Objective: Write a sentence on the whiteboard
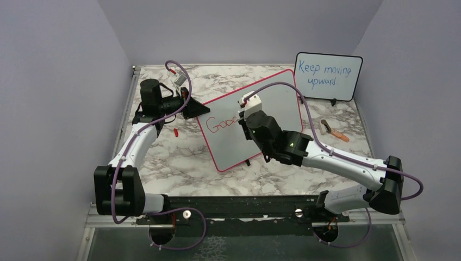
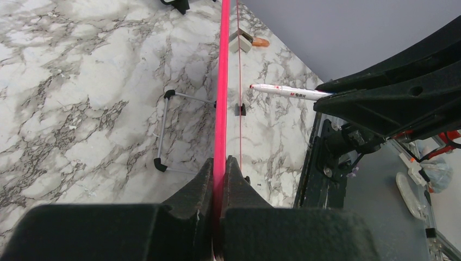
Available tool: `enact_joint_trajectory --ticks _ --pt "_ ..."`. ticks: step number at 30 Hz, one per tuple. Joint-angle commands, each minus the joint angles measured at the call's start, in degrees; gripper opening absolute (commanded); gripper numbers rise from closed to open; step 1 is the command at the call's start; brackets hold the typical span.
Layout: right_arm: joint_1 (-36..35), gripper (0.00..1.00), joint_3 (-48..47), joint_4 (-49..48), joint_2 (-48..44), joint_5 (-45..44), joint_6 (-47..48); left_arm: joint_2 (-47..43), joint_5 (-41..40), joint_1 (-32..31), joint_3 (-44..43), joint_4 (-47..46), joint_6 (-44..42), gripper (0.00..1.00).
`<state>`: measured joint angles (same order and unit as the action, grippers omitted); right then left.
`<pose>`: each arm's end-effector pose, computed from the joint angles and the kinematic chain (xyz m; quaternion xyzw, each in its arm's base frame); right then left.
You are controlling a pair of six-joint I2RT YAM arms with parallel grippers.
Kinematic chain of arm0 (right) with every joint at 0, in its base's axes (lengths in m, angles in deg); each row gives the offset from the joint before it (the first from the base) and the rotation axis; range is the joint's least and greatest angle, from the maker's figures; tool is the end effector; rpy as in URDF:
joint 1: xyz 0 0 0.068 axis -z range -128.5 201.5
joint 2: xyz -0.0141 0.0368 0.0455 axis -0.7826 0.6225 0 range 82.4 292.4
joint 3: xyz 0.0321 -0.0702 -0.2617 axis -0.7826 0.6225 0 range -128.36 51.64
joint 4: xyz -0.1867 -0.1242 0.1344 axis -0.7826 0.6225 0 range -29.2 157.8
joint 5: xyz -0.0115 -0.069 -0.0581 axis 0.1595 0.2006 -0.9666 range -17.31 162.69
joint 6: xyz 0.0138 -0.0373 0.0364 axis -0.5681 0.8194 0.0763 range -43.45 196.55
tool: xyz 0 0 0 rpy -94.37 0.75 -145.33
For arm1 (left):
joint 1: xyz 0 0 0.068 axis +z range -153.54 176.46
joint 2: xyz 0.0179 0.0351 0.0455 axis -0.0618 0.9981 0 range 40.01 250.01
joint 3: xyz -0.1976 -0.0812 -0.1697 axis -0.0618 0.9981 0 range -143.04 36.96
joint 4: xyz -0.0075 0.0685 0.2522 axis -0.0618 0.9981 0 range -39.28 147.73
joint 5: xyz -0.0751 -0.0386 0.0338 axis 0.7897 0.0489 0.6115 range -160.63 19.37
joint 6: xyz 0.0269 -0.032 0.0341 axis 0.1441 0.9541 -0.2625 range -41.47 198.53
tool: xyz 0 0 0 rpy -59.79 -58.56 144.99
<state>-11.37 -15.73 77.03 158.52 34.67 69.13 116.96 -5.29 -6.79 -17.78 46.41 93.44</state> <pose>0.1566 0.2574 0.3488 -0.2159 0.7872 0.0679 0.5736 0.2922 -0.0490 0.3064 0.2468 0.7094 -0.5091 0.4203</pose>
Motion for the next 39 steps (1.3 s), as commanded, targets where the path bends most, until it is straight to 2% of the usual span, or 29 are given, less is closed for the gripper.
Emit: enact_joint_trajectory --ticks 1,21,39 --pt "0.4 0.01 -2.8 -3.3 0.9 1.2 1.9 1.5 0.2 -1.7 0.6 3.9 -4.8 0.00" --pt "2.0 0.01 -4.4 -4.2 4.7 2.1 2.2 1.4 0.4 -1.8 0.6 4.0 -4.8 0.00" --pt "2.1 0.01 -2.5 3.4 4.9 4.7 -2.0 1.3 0.3 -1.8 0.6 4.0 -4.8 0.00"
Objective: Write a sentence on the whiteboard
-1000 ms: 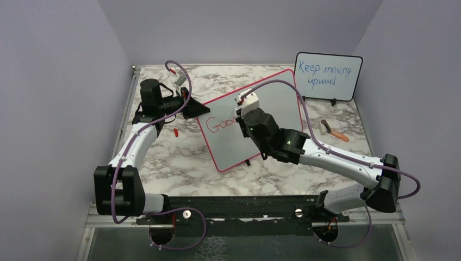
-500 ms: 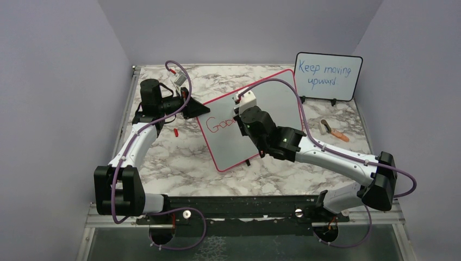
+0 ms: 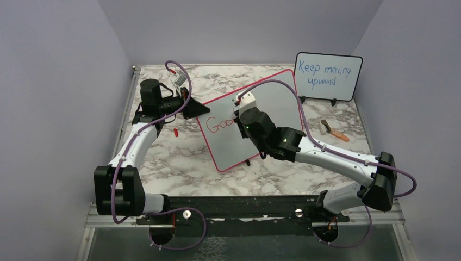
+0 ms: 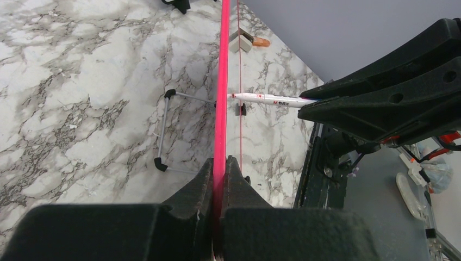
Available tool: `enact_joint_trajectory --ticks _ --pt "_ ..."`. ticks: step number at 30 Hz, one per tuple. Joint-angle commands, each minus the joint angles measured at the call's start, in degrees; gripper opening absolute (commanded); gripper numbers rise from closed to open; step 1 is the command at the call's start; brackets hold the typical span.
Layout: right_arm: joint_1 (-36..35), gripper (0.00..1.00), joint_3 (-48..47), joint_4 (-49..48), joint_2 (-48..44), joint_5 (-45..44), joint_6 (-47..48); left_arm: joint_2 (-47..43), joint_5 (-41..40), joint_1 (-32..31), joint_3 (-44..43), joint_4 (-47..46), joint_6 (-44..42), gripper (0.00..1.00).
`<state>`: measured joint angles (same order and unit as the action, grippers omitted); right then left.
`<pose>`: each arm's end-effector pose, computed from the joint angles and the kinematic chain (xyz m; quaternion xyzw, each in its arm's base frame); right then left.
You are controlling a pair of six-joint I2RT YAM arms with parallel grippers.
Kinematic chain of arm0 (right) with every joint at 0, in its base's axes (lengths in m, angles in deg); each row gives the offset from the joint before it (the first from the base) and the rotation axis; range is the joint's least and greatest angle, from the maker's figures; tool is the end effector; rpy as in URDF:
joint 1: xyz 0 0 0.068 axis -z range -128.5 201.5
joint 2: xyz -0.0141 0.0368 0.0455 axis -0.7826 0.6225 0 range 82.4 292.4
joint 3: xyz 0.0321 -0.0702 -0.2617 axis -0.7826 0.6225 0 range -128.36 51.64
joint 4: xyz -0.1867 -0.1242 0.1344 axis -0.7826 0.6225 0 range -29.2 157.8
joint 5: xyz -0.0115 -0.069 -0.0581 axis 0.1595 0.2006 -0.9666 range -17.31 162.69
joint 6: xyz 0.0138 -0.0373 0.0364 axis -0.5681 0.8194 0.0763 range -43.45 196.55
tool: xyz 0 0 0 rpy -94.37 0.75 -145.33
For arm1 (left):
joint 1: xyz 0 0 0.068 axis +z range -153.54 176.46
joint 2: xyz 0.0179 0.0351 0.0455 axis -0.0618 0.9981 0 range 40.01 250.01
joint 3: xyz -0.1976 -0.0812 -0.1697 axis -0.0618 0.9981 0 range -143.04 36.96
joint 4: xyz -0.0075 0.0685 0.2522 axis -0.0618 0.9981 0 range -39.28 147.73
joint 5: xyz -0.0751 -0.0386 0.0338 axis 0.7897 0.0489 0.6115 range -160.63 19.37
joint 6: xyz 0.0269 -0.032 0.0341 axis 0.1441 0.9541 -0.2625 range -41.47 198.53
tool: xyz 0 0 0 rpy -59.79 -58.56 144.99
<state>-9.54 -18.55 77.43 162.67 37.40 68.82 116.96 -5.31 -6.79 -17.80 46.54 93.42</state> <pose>0.1726 0.2693 0.3436 -0.2218 0.7964 0.0694 0.5584 0.2922 -0.0490 0.3063 0.2464 0.7098 -0.5091 0.4198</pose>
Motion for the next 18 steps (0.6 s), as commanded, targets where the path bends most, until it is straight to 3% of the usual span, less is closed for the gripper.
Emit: enact_joint_trajectory --ticks 1,18 --pt "0.3 0.01 0.4 3.2 0.6 2.1 -1.9 1.3 0.2 -1.7 0.6 3.8 -4.8 0.00" --pt "0.3 0.00 2.9 6.0 -0.9 2.8 -4.2 1.3 0.2 -1.8 0.6 3.8 -4.8 0.00"
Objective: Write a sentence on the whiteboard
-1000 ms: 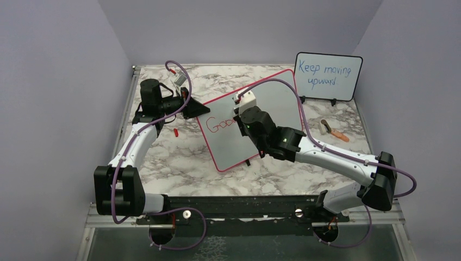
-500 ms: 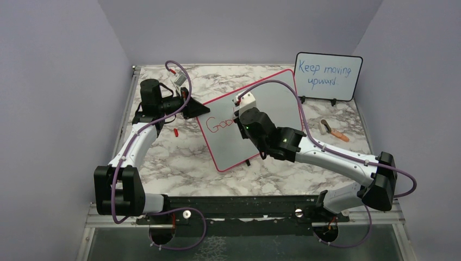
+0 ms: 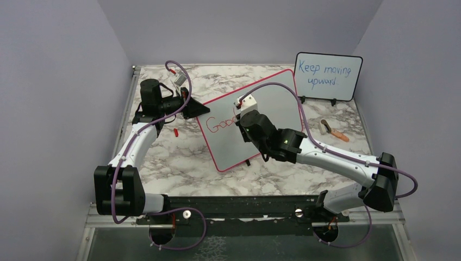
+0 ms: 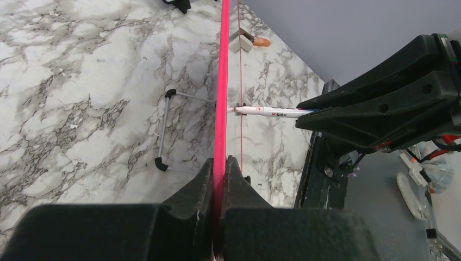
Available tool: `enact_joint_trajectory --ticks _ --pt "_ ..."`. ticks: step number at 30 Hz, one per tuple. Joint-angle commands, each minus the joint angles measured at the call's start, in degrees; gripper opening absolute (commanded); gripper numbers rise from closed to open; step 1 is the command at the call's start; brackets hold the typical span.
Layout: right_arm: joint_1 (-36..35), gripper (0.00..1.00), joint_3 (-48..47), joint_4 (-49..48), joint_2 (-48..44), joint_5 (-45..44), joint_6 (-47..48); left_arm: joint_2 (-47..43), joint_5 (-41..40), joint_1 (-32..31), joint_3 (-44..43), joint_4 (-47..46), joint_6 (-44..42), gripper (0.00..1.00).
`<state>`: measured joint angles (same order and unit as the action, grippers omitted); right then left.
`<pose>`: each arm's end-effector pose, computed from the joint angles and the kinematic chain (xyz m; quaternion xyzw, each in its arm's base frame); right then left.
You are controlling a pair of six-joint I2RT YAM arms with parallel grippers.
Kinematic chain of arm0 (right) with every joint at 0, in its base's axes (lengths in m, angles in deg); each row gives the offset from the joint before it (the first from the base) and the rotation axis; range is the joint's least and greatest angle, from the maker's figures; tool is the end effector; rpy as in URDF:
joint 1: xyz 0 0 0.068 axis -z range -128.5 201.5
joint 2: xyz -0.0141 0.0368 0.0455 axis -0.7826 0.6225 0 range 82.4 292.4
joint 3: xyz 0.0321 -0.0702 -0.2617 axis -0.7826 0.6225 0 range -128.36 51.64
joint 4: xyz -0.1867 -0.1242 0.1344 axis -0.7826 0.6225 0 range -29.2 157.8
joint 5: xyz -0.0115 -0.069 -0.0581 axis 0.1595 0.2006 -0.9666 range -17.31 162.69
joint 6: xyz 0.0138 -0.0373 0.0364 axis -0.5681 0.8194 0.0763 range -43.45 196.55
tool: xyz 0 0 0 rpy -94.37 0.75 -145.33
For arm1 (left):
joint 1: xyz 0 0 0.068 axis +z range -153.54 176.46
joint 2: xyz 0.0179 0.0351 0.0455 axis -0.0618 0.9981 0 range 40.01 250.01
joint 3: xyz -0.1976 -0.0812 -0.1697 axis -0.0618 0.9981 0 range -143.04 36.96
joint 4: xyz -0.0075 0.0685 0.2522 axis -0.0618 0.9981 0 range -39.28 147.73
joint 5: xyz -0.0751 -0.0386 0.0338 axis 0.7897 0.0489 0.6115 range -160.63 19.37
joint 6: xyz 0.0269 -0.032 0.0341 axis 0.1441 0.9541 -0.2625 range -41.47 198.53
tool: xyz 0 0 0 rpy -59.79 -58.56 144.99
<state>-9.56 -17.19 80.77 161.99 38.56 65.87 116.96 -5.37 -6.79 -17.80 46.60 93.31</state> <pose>0.1691 0.2644 0.3335 -0.2223 0.8137 0.0703 0.5325 0.2922 -0.0489 0.3062 0.2466 0.7100 -0.5085 0.4201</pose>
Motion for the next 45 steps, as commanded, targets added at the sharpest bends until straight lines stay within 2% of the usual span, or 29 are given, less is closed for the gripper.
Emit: enact_joint_trajectory --ticks 1,24,45 --pt "0.3 0.01 1.7 2.7 -0.3 1.7 -1.4 1.3 0.3 -1.7 0.6 3.8 -4.7 0.00" --pt "0.3 0.01 2.8 3.5 -2.3 -0.3 -2.0 1.2 0.3 -1.8 0.6 3.8 -4.8 0.00" --pt "2.7 0.01 6.4 -0.9 -9.9 -2.7 1.4 1.2 0.2 -1.8 0.7 3.9 -4.8 0.00"
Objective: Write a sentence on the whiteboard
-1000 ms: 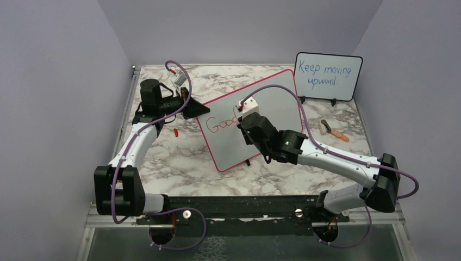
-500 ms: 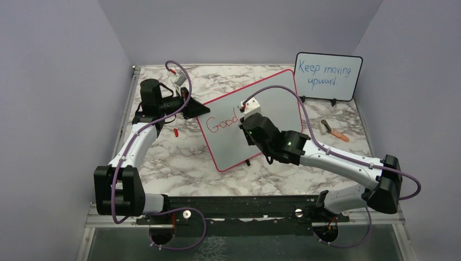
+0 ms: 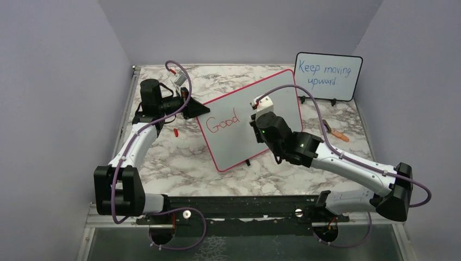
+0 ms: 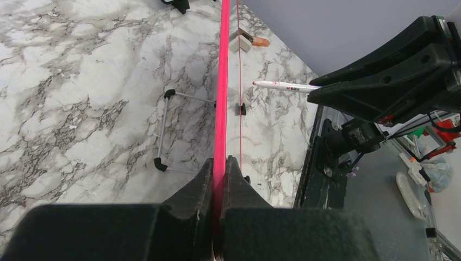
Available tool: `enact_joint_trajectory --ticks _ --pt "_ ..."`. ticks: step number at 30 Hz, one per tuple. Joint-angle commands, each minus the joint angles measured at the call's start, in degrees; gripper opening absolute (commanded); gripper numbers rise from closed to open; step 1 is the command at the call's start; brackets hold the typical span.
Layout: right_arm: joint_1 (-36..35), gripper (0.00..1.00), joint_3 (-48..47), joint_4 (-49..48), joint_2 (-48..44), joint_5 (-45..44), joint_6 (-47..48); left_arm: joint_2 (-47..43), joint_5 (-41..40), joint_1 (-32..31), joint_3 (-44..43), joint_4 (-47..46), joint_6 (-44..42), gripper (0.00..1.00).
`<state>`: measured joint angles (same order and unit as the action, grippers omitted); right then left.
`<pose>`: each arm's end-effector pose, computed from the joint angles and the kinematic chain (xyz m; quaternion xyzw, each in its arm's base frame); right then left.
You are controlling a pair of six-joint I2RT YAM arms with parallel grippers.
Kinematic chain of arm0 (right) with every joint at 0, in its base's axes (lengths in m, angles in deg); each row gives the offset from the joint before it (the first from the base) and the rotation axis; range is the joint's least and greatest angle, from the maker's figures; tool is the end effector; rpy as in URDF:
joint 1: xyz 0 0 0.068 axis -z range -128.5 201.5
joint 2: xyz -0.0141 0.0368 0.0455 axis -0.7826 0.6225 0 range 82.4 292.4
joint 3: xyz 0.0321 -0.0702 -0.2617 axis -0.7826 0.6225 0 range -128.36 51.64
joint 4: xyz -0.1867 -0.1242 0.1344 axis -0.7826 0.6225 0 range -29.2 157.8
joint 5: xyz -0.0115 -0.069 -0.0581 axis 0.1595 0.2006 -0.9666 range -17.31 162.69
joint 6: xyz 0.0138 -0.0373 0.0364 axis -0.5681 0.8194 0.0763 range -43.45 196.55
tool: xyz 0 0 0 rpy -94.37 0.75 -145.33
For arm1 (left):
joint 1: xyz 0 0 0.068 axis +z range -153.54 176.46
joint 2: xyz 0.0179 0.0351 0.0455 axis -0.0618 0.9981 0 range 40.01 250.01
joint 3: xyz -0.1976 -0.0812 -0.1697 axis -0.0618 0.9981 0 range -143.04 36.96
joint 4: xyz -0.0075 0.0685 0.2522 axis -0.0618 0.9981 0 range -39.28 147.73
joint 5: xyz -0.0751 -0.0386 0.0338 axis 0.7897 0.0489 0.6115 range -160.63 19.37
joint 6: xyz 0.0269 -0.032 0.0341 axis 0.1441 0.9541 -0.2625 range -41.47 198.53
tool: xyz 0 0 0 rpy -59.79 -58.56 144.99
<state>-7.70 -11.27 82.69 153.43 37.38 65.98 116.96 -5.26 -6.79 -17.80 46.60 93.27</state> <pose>0.1583 0.2252 0.3365 -0.2016 0.8145 0.0570 0.5410 0.2921 -0.0490 0.3062 0.2473 0.7096 -0.5089 0.4199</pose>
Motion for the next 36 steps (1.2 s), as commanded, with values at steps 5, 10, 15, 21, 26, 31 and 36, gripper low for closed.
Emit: enact_joint_trajectory --ticks 5,10,15,21,26,31,36 --pt "1.6 0.01 0.8 -4.2 -0.8 -1.3 1.9 1.3 0.1 -1.8 0.7 3.9 -4.8 0.00" --pt "2.3 0.01 0.9 -5.6 0.0 -0.2 2.1 1.3 0.1 -1.8 0.6 4.0 -4.8 0.00" --pt "2.8 0.01 0.8 -6.5 1.0 1.0 2.5 1.4 0.1 -1.8 0.6 4.0 -4.9 0.00" --pt "3.1 0.01 0.2 -6.9 2.1 2.6 2.6 1.6 0.1 -1.8 0.6 4.0 -4.9 0.00" --pt "3.3 0.01 0.2 -7.2 2.6 3.1 2.7 1.6 0.1 -1.8 0.5 4.0 -5.0 0.00" --pt "3.4 0.01 0.6 -7.6 3.3 3.5 2.5 1.6 0.1 -1.8 0.5 4.0 -5.0 0.00" --pt "3.9 0.01 0.8 -7.5 3.9 3.3 2.7 1.6 0.2 -1.8 0.5 4.0 -5.0 0.00"
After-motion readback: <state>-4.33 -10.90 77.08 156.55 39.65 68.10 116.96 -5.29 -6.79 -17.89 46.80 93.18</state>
